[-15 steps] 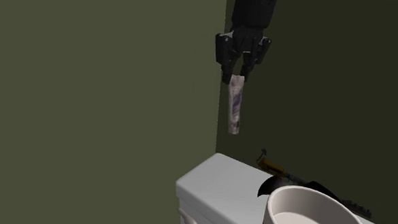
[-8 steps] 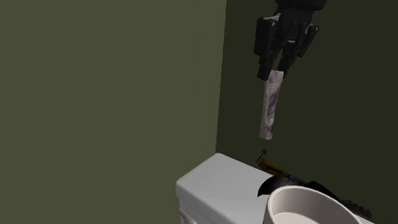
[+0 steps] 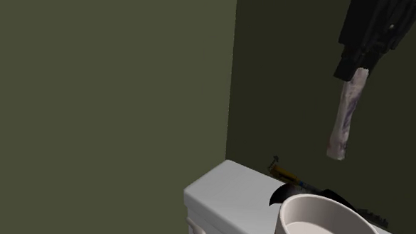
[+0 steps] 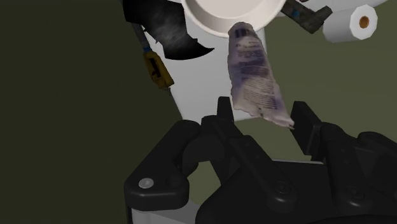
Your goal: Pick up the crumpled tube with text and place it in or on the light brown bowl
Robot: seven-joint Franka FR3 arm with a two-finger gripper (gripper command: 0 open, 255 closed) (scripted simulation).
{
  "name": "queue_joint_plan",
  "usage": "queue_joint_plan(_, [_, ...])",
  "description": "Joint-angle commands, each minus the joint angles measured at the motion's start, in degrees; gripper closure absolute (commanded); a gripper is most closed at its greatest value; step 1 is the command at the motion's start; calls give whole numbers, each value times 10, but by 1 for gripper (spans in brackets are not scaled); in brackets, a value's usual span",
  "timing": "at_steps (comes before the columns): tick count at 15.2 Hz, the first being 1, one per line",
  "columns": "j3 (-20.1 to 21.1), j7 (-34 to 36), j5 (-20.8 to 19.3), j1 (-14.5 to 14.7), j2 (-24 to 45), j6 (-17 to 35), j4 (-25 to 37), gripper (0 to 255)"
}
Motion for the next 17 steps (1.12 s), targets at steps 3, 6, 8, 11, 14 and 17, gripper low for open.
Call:
queue_joint_plan(3, [3, 3, -1, -1, -35, -5, -30, 255])
queue_joint_plan(6, [3, 4, -2, -2, -45, 16, -61, 255])
queue_joint_plan(8, [2, 5, -2, -2, -51, 29, -81, 255])
queue_joint_plan(11, [1, 6, -3, -2, -59, 50, -110, 255])
queue_joint_plan(14, [1, 7, -5, -3, -67, 70, -138, 255])
queue_joint_plan(17, [0, 8, -6, -4, -73, 91, -165, 255])
